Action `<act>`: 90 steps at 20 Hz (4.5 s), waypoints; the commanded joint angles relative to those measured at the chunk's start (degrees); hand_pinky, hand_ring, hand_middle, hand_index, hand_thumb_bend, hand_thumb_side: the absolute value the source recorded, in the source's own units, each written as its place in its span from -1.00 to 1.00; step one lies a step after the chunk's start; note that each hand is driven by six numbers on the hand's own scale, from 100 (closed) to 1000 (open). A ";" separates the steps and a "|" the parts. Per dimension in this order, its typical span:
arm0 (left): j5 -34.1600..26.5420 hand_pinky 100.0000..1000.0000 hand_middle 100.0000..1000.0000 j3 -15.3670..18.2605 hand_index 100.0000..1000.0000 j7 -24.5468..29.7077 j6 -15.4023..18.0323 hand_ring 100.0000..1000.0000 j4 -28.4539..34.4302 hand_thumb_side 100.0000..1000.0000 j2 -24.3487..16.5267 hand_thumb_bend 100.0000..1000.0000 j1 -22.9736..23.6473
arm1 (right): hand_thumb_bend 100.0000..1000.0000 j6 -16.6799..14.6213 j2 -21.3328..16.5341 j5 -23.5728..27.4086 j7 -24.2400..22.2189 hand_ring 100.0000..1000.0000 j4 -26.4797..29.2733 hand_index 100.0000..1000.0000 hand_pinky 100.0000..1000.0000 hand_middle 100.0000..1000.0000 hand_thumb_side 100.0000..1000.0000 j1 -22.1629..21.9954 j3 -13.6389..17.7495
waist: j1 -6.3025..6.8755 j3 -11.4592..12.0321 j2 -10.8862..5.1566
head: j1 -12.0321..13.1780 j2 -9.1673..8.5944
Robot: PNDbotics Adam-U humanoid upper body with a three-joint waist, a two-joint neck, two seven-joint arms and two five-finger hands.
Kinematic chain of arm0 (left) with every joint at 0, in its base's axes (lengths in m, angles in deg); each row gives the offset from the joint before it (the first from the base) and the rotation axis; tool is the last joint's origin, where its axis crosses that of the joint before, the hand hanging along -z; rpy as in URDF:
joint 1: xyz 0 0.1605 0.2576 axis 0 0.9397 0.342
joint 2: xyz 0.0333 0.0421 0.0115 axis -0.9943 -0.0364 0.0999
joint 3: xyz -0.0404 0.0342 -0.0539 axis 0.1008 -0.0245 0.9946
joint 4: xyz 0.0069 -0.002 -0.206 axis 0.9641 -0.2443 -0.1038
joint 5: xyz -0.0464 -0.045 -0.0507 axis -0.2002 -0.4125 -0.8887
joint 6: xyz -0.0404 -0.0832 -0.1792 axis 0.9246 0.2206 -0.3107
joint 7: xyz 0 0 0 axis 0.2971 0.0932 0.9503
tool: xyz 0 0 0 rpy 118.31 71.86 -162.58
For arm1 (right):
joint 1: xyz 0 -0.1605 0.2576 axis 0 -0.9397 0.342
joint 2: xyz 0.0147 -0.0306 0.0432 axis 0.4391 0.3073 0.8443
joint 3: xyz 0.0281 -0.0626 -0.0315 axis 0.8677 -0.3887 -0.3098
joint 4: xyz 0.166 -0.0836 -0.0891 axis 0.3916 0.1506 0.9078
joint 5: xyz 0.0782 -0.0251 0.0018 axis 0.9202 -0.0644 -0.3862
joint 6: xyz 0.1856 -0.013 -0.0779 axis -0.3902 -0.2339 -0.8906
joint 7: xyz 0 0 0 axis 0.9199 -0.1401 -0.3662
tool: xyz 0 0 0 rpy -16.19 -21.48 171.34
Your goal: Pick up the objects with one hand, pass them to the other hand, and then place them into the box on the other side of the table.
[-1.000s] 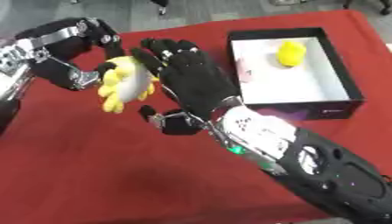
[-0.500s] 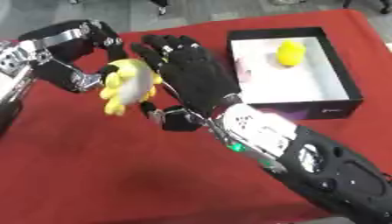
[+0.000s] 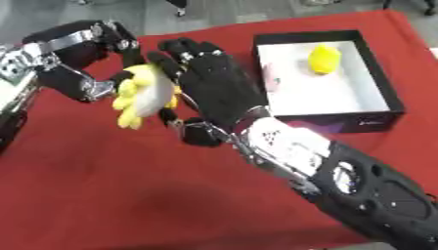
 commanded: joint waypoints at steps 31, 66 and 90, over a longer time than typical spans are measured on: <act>3.81 0.39 0.05 0.38 0.35 9.44 12.62 0.03 0.87 -0.68 -1.33 -1.00 -1.52 | -1.00 3.50 -1.68 4.77 12.07 0.43 1.17 -0.57 0.16 0.33 -0.78 -0.09 -0.05 | 0.00 -0.13 -1.36 | -0.35 0.30; 2.75 0.54 0.45 31.35 0.66 -1.61 11.28 0.36 13.10 -0.35 -7.53 -1.00 14.52 | -1.00 29.86 -22.01 28.08 25.21 0.93 1.17 -0.50 -0.19 0.20 -0.78 -10.51 19.06 | -0.40 3.95 -0.81 | -12.47 0.30; 6.16 0.53 0.46 41.95 0.67 -7.62 -0.25 0.35 27.75 -0.17 -1.74 -1.00 27.17 | -1.00 31.21 -23.08 69.27 56.93 1.00 -23.80 0.97 -0.01 0.53 0.48 -11.77 16.04 | -0.14 9.55 0.47 | -16.16 0.30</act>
